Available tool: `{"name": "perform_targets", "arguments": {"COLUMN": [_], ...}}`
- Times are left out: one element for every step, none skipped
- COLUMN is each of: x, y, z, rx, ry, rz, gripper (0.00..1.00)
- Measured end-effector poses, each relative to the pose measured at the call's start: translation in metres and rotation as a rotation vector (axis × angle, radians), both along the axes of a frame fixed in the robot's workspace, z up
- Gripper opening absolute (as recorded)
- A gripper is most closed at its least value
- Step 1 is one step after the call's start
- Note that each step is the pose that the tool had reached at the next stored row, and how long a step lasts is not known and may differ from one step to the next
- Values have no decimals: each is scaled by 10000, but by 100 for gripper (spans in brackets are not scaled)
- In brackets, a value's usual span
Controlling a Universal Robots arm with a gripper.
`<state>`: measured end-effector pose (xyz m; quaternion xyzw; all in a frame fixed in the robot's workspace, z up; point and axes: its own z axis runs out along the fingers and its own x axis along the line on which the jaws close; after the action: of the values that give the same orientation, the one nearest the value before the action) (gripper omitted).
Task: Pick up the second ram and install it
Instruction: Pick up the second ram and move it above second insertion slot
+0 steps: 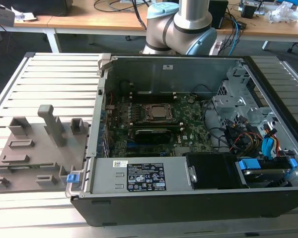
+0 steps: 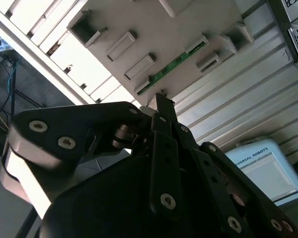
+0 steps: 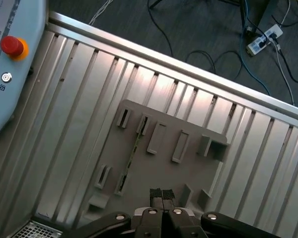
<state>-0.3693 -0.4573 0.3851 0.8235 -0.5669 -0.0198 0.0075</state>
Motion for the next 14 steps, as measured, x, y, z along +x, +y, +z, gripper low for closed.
{"name": "perform_targets", "arguments": {"x": [0,0,0,0,0,0,0,0,0,0,0,0,0,0], "y": [0,0,0,0,0,0,0,0,0,0,0,0,0,0], "z": [0,-1,0,0,0,-1,-1,-1,-1,-1,-1,-2,-4,-7], "rx": [0,1,0,0,0,0,0,0,0,0,0,1,0,-1], "ry": [-1,-2,-1,-1,0,-1,-1,-1,0,-1,-1,-1,0,0], "rz": [-33,-82,-189,-301,-392,-529,-645,-717,-782,-810,-922,-975,-1205,-1509], "gripper": [11,11,11,11,11,11,11,11,11,11,11,11,11,11]}}
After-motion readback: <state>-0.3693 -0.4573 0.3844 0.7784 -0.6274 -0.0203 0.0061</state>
